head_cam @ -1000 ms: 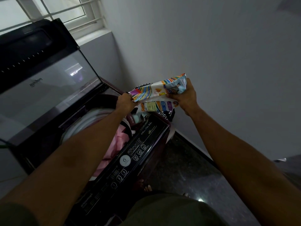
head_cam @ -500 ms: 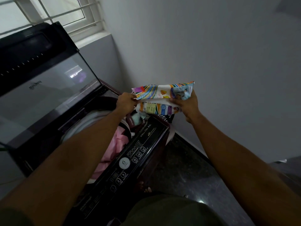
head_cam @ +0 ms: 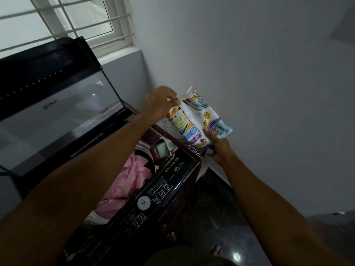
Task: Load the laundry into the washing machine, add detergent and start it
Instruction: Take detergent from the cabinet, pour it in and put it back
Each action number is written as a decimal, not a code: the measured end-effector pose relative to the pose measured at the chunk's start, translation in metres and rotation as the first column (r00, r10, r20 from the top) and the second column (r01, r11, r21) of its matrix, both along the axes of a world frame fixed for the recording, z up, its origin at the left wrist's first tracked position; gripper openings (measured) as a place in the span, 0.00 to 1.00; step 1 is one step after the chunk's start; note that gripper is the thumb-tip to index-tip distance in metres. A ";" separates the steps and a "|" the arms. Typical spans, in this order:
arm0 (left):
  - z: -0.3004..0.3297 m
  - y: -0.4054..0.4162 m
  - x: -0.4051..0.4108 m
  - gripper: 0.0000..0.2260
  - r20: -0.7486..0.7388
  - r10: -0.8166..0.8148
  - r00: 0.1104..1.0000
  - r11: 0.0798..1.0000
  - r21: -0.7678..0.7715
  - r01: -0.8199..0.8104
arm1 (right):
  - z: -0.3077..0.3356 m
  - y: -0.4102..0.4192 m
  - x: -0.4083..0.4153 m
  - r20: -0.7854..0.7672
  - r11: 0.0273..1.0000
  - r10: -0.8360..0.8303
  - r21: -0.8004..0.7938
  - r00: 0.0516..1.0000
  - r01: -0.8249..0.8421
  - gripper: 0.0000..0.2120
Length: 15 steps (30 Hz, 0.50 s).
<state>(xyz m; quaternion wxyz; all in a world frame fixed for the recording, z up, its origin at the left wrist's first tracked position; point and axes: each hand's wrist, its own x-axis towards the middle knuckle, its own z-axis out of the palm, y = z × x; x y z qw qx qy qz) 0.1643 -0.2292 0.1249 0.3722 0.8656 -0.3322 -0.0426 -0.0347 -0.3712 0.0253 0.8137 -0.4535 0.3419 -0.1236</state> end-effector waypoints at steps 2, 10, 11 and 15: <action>0.023 -0.001 0.000 0.08 0.092 -0.009 0.996 1.000 -0.003 0.010 | 0.004 0.008 0.008 0.044 0.997 0.066 0.024 0.997 -0.067 0.10; 0.087 0.008 -0.015 0.10 0.412 -0.034 0.911 0.993 0.116 -0.016 | 0.019 0.055 0.051 0.104 0.966 0.228 0.097 0.968 -0.238 0.29; 0.085 0.010 -0.014 0.10 0.420 -0.035 0.907 0.990 0.138 -0.026 | 0.020 0.060 0.053 0.083 0.964 0.249 0.075 0.965 -0.255 0.29; 0.062 0.021 -0.011 0.09 0.369 -0.060 0.928 0.971 0.238 -0.032 | 0.011 0.067 0.058 -0.056 0.963 0.263 -0.038 0.963 -0.265 0.25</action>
